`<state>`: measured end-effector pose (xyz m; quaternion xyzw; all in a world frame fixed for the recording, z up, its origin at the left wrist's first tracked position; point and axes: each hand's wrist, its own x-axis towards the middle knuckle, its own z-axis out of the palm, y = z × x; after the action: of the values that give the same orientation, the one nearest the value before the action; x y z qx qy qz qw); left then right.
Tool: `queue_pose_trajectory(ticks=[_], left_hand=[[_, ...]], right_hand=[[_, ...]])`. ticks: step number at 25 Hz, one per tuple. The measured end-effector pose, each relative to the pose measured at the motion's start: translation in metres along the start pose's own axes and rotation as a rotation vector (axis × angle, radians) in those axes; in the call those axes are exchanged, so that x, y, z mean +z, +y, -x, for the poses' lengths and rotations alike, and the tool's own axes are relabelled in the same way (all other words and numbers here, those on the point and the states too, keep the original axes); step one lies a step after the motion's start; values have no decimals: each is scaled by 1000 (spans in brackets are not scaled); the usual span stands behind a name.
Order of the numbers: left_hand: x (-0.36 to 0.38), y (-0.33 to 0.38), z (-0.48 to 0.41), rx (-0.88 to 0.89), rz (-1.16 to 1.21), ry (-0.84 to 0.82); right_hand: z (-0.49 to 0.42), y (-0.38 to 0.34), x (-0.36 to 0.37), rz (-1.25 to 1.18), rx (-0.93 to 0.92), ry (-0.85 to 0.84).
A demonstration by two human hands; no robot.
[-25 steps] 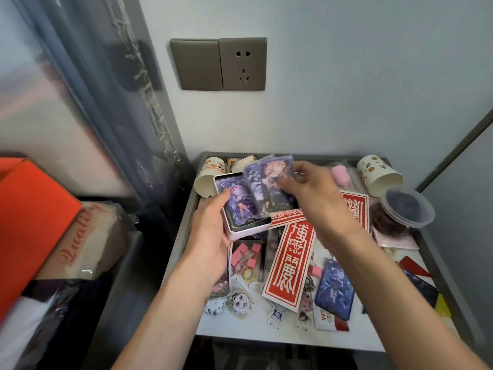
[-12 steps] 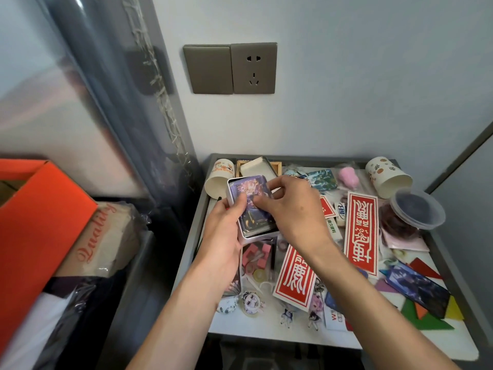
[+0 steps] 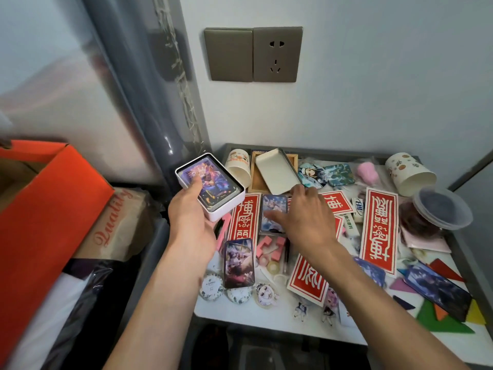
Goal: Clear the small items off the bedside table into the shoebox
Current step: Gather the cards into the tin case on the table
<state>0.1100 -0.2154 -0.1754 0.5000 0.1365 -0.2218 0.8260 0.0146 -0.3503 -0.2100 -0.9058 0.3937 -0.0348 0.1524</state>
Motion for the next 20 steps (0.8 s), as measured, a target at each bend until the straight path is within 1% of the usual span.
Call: queue_pose_trajectory(ticks=[3, 5, 8, 12, 13, 14, 15, 16, 17, 18, 20], left_hand=[[-1, 0, 0, -30, -7, -20], [-1, 0, 0, -49, -13, -39], [-4, 2, -1, -48, -20, -46], [-7, 9, -2, -32, -24, -39], [-9, 11, -2, -31, -16, -41], [-10, 13, -2, -29, -7, -40], [-12, 15, -1, -27, 2, -35], [-13, 16, 0, -25, 9, -30], [-14, 18, 0, -23, 12, -27], [-15, 19, 1, -23, 14, -22], [-17, 20, 2, -23, 13, -10]], right_hand=[[-2, -11, 13, 93, -16, 19], [-4, -13, 12, 68, -3, 22], [-3, -14, 11, -59, -5, 6], [2, -5, -13, -351, -60, 34], [7, -2, -20, -464, -78, -1], [13, -2, -27, -589, -90, -89], [22, -4, -28, -673, -104, -221], [31, -8, -26, -675, -128, -356], [40, -12, -20, -598, -167, -445], [46, -16, -12, -496, -208, -473], [52, -22, 2, -354, -251, -421]])
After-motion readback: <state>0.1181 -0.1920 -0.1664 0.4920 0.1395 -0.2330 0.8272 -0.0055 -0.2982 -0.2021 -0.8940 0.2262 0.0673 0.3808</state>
